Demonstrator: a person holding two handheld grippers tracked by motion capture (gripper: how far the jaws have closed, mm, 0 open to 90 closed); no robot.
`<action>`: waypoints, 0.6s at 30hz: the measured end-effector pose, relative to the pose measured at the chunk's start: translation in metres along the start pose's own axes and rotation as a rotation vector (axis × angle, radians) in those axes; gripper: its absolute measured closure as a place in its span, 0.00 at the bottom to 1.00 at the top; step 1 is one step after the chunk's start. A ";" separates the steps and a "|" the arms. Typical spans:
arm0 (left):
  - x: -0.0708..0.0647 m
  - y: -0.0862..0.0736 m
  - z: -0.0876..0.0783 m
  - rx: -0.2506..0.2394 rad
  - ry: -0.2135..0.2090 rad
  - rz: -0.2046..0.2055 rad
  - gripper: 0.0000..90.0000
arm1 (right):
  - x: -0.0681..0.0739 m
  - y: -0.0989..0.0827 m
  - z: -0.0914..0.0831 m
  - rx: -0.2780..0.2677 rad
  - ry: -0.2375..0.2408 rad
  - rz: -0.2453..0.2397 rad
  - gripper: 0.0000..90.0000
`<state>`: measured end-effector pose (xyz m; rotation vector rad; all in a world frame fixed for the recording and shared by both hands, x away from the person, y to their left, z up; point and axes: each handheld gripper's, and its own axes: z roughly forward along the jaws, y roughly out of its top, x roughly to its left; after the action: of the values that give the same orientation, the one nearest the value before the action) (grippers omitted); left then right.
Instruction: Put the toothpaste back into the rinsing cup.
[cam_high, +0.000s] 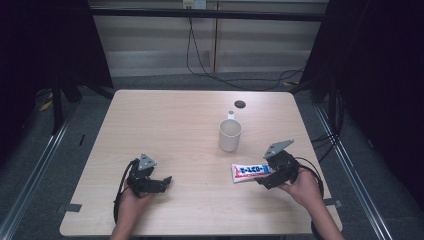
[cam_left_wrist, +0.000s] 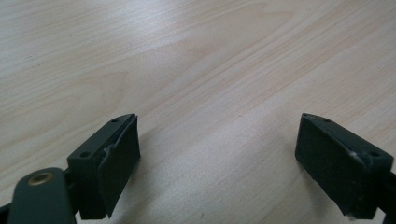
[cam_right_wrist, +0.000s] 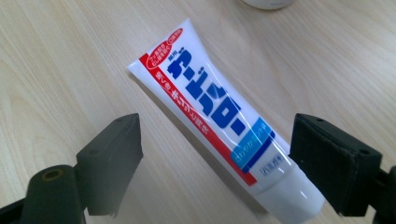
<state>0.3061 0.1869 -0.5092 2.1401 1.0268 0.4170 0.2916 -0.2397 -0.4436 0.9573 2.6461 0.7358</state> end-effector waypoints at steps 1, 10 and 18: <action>0.001 0.000 0.000 0.006 0.000 0.009 0.15 | 0.000 0.003 0.002 0.008 -0.001 -0.008 0.18; 0.000 0.000 0.000 0.002 -0.001 0.002 0.15 | 0.003 0.022 0.017 0.067 0.038 -0.083 0.18; 0.001 0.000 -0.001 0.006 -0.001 0.010 0.15 | 0.008 0.035 0.030 0.135 0.052 -0.138 0.18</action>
<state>0.3064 0.1876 -0.5088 2.1517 1.0188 0.4180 0.3152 -0.1997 -0.4502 0.7864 2.8038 0.5647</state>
